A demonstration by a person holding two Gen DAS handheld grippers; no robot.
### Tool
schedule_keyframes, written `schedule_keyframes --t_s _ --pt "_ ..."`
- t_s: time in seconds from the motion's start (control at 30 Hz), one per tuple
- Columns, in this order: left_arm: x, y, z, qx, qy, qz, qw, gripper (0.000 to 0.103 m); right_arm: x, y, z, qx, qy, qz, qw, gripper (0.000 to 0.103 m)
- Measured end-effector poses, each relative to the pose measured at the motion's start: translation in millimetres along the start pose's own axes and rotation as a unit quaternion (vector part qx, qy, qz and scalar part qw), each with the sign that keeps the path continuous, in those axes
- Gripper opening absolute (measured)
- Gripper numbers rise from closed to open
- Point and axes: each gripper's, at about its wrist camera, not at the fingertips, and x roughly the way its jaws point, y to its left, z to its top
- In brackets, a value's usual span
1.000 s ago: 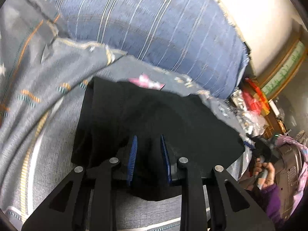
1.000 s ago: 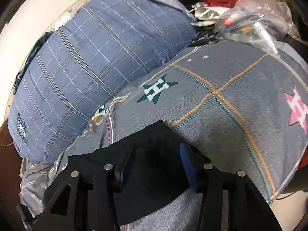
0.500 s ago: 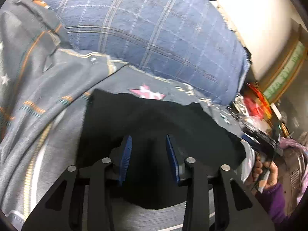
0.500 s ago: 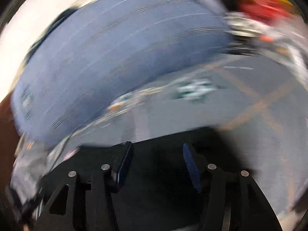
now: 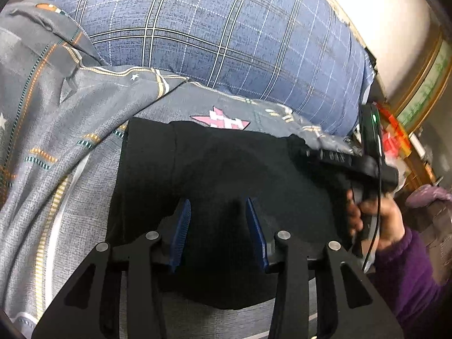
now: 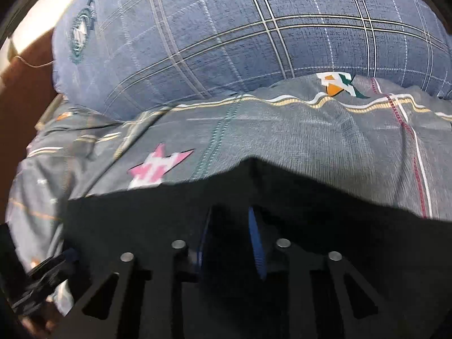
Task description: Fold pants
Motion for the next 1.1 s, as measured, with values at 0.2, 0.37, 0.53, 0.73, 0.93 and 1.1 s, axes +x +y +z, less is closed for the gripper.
schedule_keyframes --t_s 0.2,0.37,0.53,0.73,0.93,1.1 --pt "2 2 0 0.004 0.002 0.012 0.9999 0.039 16 -17 18 0.039 -0.004 -0.014 0.999 0.000" --pt "-1 2 -3 0.015 -0.007 0.021 0.9997 0.039 -7 -29 13 0.090 -0.054 0.000 0.994 0.011" --pt "-14 1 -2 0.020 -0.043 0.027 0.9985 0.039 -75 -71 -29 0.144 -0.118 0.035 0.982 0.019" --pt "-25 -3 -6 0.023 -0.080 0.039 0.9957 0.056 -167 -156 -107 0.262 -0.199 0.086 0.940 0.046" --pt "-15 -3 -12 0.004 -0.052 0.043 0.9977 0.069 -196 -225 -181 0.411 -0.186 0.130 0.883 0.055" --pt "-12 -13 -19 0.031 -0.041 0.053 0.9972 0.075 -174 -233 -179 0.437 -0.148 0.100 0.881 0.059"
